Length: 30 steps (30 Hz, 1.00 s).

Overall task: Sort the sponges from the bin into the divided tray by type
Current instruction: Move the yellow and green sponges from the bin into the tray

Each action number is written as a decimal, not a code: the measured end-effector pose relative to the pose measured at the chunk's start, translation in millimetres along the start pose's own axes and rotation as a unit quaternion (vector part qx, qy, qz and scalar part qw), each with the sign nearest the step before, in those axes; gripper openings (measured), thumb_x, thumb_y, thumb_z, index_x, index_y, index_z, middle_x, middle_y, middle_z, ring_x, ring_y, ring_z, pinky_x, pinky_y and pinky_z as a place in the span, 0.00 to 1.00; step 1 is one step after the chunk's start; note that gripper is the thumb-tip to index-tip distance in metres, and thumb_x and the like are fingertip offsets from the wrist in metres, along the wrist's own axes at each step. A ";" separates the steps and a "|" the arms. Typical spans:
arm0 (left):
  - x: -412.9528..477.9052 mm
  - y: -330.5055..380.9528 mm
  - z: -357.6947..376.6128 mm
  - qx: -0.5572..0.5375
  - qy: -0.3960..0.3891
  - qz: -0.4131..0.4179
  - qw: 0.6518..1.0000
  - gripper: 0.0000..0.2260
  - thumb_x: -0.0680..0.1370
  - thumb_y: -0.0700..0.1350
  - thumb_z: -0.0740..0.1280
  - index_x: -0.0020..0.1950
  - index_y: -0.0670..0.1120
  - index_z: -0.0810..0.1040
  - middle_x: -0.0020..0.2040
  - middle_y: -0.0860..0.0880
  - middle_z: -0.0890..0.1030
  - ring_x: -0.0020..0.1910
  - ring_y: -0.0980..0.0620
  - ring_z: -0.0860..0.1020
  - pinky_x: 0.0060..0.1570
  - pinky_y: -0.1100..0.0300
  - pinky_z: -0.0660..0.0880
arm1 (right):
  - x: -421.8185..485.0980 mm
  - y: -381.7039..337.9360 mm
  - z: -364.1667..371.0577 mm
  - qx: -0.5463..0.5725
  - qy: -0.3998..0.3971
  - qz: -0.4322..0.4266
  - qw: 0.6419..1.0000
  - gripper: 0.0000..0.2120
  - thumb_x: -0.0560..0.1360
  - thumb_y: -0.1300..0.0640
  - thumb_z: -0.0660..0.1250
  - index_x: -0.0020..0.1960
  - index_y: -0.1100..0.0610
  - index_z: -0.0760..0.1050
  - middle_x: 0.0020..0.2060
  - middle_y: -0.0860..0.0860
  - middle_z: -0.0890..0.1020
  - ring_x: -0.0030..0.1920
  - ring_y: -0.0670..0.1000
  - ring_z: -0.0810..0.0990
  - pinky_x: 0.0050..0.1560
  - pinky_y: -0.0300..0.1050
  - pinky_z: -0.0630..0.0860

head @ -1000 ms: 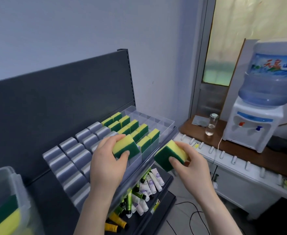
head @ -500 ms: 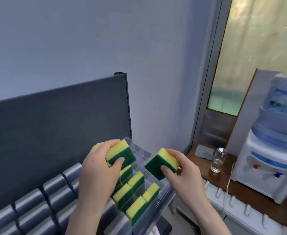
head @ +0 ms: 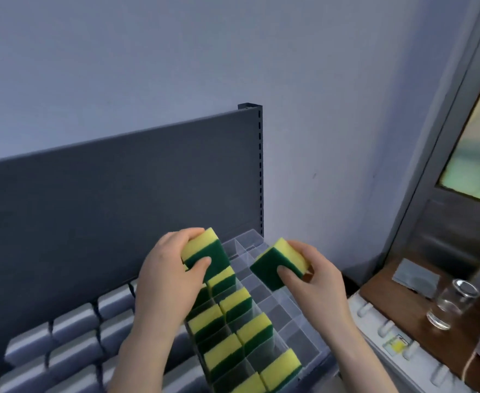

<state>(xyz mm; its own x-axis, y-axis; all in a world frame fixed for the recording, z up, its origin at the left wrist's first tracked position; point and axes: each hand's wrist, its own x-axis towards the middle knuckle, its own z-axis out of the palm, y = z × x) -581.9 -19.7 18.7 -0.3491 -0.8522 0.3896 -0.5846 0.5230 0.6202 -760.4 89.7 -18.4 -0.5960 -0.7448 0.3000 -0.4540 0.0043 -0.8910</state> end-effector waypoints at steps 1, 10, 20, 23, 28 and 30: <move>1.5 -0.6 3.8 0.005 0.007 -0.010 1.000 0.19 0.73 0.44 0.72 0.61 0.59 0.74 0.51 0.62 0.74 0.46 0.63 0.73 0.39 0.72 0.67 | 9.0 3.2 1.2 0.002 -0.017 -0.001 1.000 0.20 0.72 0.63 0.69 0.52 0.39 0.72 0.42 0.34 0.78 0.45 0.30 0.75 0.40 0.24 0.71; 29.6 13.6 41.5 0.044 0.055 -0.084 0.994 0.15 0.72 0.44 0.73 0.56 0.57 0.77 0.49 0.61 0.76 0.46 0.59 0.76 0.46 0.61 0.73 | 98.9 37.2 -4.1 0.028 -0.131 -0.033 0.990 0.19 0.72 0.63 0.69 0.54 0.41 0.73 0.45 0.38 0.80 0.46 0.41 0.79 0.41 0.30 0.75; 81.4 15.3 95.1 0.139 0.014 -0.122 0.983 0.13 0.70 0.48 0.73 0.50 0.56 0.73 0.46 0.59 0.77 0.45 0.56 0.76 0.45 0.55 0.76 | 186.3 86.0 3.7 -0.061 -0.233 -0.068 0.968 0.18 0.68 0.65 0.68 0.51 0.45 0.72 0.41 0.41 0.79 0.42 0.41 0.77 0.37 0.30 0.69; 89.7 10.8 110.8 0.173 -0.022 -0.129 0.976 0.13 0.71 0.48 0.73 0.50 0.54 0.72 0.47 0.57 0.77 0.45 0.55 0.76 0.44 0.54 0.77 | 200.8 98.5 13.2 -0.087 -0.259 -0.077 0.959 0.17 0.68 0.64 0.68 0.52 0.48 0.73 0.43 0.45 0.79 0.44 0.48 0.77 0.36 0.31 0.69; 99.9 0.6 124.4 0.219 -0.065 -0.108 0.968 0.14 0.73 0.47 0.72 0.55 0.53 0.71 0.50 0.56 0.77 0.46 0.56 0.75 0.42 0.61 0.74 | 211.0 106.9 24.1 -0.128 -0.283 -0.105 0.945 0.20 0.70 0.64 0.68 0.59 0.50 0.71 0.47 0.47 0.80 0.47 0.52 0.77 0.45 0.44 0.75; 102.0 -4.3 127.5 0.229 -0.087 -0.097 0.965 0.15 0.73 0.48 0.72 0.56 0.53 0.71 0.51 0.56 0.77 0.47 0.56 0.75 0.42 0.61 0.74 | 212.4 108.8 25.8 -0.153 -0.292 -0.121 0.936 0.21 0.71 0.63 0.67 0.61 0.49 0.70 0.50 0.48 0.80 0.47 0.52 0.77 0.44 0.42 0.74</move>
<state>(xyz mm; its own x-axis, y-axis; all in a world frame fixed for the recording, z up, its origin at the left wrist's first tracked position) -708.4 -110.4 -31.0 -0.2955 -0.9432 0.1519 -0.8994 0.3282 0.2886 -919.3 -85.3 -60.4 -0.0285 -0.9860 0.1644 -0.7509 -0.0874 -0.6546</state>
